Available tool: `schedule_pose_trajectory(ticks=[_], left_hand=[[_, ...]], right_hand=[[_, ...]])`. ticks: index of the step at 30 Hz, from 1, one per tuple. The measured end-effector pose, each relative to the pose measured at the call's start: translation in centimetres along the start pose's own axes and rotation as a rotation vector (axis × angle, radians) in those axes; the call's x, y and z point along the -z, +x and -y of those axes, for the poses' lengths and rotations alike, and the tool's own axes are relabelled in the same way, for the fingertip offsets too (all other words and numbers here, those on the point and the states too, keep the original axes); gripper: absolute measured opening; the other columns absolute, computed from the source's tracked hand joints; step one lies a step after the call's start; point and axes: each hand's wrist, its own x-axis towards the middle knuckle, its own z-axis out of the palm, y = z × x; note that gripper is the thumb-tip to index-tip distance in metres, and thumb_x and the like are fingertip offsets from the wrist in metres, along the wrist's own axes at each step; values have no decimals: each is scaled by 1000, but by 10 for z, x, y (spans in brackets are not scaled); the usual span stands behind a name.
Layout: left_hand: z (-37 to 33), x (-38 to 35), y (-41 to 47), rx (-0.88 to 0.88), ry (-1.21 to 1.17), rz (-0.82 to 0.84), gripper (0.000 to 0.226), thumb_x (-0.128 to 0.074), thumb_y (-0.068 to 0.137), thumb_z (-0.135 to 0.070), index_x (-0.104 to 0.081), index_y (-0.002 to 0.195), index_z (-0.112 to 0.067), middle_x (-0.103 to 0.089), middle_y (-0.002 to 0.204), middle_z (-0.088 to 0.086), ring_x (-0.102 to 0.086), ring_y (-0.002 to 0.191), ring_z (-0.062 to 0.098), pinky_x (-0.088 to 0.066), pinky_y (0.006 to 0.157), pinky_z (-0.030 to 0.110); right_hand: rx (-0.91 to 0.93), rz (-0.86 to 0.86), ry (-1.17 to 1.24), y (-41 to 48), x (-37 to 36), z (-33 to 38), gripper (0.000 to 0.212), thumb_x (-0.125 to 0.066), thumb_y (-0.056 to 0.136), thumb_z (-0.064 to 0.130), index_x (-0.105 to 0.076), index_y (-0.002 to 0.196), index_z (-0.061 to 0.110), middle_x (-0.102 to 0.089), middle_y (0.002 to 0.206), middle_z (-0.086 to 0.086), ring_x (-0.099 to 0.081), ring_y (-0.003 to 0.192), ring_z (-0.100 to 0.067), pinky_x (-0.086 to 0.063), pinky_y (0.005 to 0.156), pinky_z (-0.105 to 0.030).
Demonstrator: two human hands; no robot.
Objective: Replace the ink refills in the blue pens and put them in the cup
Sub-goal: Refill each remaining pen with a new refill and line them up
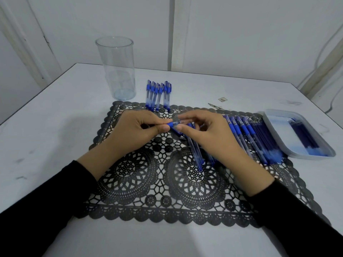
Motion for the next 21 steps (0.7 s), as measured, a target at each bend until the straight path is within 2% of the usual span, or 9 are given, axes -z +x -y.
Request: schedule_pose_trajectory(ticks=[3,6,9,11,13,17,21], left_hand=[[2,1,0,-4,-5,-6,28,-75,82,-22,-76,109,-14,-71,84,-17,-66,75,-4,-47,73,8],[4,2,1,1,-8,-23,27,-77,82,-18,-75,110,-16,-73,87,-14,-68,77,0,-50,76,11],[7,5,2,18,-13,-44,27,-77,83,-15,-74,110,-18,-76,91,-9,-70,82,5,-50,77,10],[9,7,2,29,-12,-57,28,-77,83,-13,-73,110,-20,-74,92,-17,-69,84,-1,-48,78,8],[10,8,3,41,-4,-66,29,-77,83,-12,-73,110,-21,-71,91,-22,-67,83,-6,-46,77,6],[11,8,3,55,5,-66,29,-77,82,-16,-73,110,-23,-72,94,-19,-67,85,-5,-46,79,7],[10,5,3,54,33,-53,28,-77,82,-19,-73,109,-26,-72,96,-19,-67,89,-4,-47,83,8]], right_hand=[[7,-26,-29,2,-4,1,8,-75,85,22,-76,93,25,-64,69,20,-38,54,-3,-33,51,-12],[-30,-29,38,3,5,1,6,-73,86,19,-75,90,23,-60,64,22,-39,58,-5,-35,54,-16],[-104,-47,151,3,23,-1,8,-72,86,16,-73,87,24,-61,71,15,-47,68,-13,-43,62,-24],[-153,-77,276,4,36,-4,9,-71,86,10,-71,88,19,-62,73,8,-51,67,-9,-45,65,-20],[-185,-98,409,4,47,-7,9,-69,86,6,-69,89,15,-63,75,5,-51,63,-4,-41,62,-18],[-235,-153,652,4,59,-12,8,-63,87,4,-64,87,12,-67,81,3,-49,62,-6,-38,58,-21],[-257,-208,782,6,63,-12,6,-62,88,7,-63,88,13,-70,91,-1,-48,62,-8,-39,55,-20]])
